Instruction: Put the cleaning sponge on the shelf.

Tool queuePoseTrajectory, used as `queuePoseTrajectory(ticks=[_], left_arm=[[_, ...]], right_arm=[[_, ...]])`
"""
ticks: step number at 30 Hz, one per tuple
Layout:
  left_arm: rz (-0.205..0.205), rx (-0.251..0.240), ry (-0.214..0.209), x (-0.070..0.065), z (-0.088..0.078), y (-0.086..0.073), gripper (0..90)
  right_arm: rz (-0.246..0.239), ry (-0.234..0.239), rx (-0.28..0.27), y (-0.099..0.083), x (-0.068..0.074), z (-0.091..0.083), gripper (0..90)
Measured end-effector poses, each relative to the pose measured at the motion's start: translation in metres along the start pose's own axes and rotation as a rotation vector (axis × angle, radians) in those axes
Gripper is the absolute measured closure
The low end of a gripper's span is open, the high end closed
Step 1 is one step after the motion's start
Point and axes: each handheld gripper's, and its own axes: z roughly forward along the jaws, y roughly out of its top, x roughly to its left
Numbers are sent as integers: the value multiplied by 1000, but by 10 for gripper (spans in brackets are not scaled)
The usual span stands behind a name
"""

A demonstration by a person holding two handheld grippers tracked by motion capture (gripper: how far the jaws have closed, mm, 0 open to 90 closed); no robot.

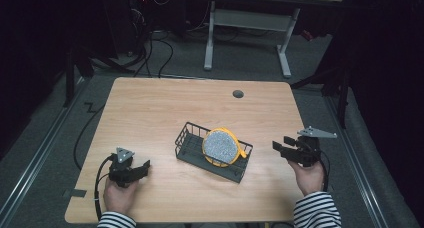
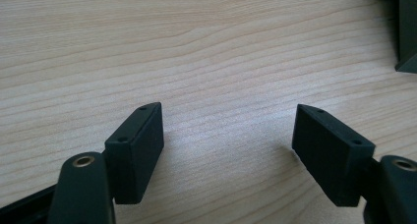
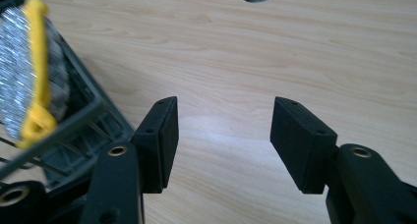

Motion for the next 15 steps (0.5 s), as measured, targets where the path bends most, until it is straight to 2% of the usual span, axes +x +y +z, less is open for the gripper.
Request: queuePoseTrajectory(ticks=[3, 4, 5, 7, 10, 11, 12, 15], left_arm=[[0, 0, 0, 0, 0, 0, 283], [-2, -2, 1, 0, 0, 0, 283], [-3, -3, 0, 0, 0, 0, 283], [-2, -2, 0, 0, 0, 0, 283], [-2, -2, 0, 0, 0, 0, 283], [-2, -2, 0, 0, 0, 0, 283], [-2, -3, 0, 0, 0, 0, 283], [-1, -1, 0, 0, 0, 0, 283]], right_arm=[[16, -6, 5, -11, -3, 4, 433], [31, -11, 13, -25, -4, 11, 432], [31, -11, 13, -25, -4, 11, 432], [48, -18, 22, -44, -4, 23, 432], [36, -53, 39, -61, -1, 36, 431], [36, -53, 39, -61, -1, 36, 431], [31, -80, 41, -68, 0, 43, 419], [27, -108, 55, -75, 2, 51, 392]])
